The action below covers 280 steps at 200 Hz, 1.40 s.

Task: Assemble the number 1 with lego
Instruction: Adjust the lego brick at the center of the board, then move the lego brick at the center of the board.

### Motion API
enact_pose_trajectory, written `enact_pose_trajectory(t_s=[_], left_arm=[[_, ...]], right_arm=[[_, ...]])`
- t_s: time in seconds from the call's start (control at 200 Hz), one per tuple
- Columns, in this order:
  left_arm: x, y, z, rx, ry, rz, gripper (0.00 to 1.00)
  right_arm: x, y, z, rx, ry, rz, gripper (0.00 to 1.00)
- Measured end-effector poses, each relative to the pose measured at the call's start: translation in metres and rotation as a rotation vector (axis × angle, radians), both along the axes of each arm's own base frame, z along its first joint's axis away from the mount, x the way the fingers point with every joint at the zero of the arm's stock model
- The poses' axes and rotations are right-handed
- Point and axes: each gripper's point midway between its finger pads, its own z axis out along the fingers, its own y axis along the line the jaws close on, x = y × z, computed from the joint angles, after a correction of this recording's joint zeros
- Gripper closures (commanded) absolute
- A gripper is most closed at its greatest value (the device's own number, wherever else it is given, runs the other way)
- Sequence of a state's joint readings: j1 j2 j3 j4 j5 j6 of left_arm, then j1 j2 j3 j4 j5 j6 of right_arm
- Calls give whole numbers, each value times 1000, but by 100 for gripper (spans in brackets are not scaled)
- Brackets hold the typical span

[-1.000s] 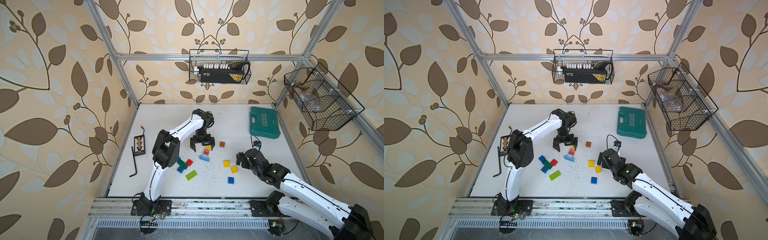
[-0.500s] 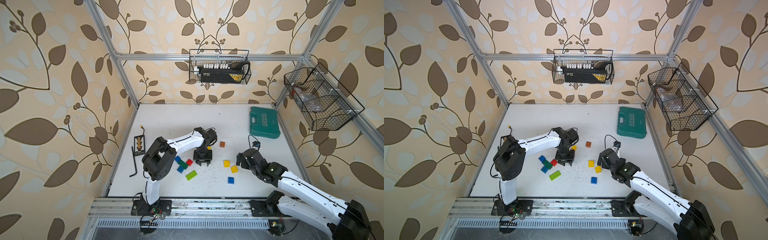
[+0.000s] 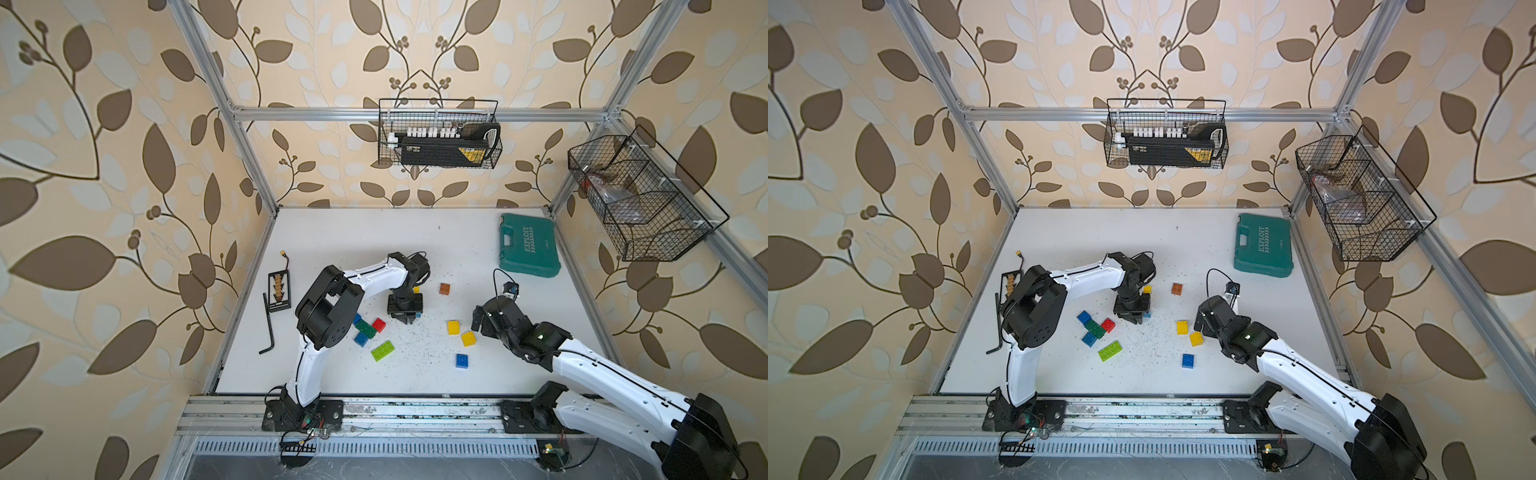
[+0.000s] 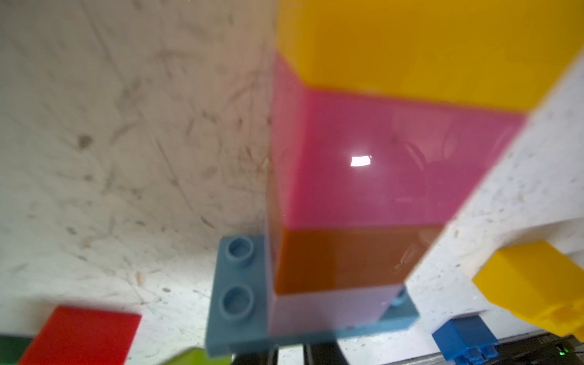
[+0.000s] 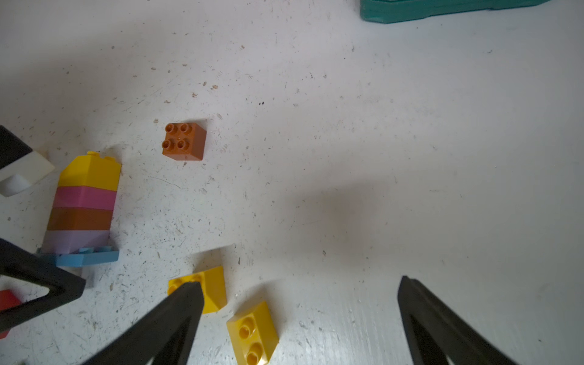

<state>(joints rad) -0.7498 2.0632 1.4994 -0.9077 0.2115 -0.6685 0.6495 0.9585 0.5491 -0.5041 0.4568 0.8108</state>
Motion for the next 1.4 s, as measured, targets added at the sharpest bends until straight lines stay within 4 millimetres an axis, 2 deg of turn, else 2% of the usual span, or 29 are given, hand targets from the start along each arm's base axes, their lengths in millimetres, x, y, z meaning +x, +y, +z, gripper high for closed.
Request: enact_pose_trajectory(t_s=[0.225,0.535,0.675,0.805,0.995,1.065,1.17,1.245,1.275,1.4], left_arm=[[27,-2,8,-49,-44,3,82],[32,-21,5,-147,-14,-27,72],[33,-23,9,-167,-31,-27,61],[19,-5,29,-158,-56,20,51],[-12,34,94,-184,-179,175,38],[-26,47,106,-186,-198,243,34],[-47,65,97,-133,-183,324,28],[-61,77,80,-73,-140,381,12],[-64,82,73,-46,-129,402,2],[-73,88,57,23,-101,454,1]], right_arm=[[2,2,0,-6,7,0,1],[4,3,-1,-11,14,0,1],[5,3,0,-12,15,0,1],[4,5,-1,-10,18,11,1],[4,13,-1,37,26,29,1],[3,17,-4,93,11,22,1],[-11,19,-24,200,10,7,1],[-24,13,-38,225,25,1,1],[-26,12,-39,234,19,-1,1],[-25,14,-27,301,-56,5,1]])
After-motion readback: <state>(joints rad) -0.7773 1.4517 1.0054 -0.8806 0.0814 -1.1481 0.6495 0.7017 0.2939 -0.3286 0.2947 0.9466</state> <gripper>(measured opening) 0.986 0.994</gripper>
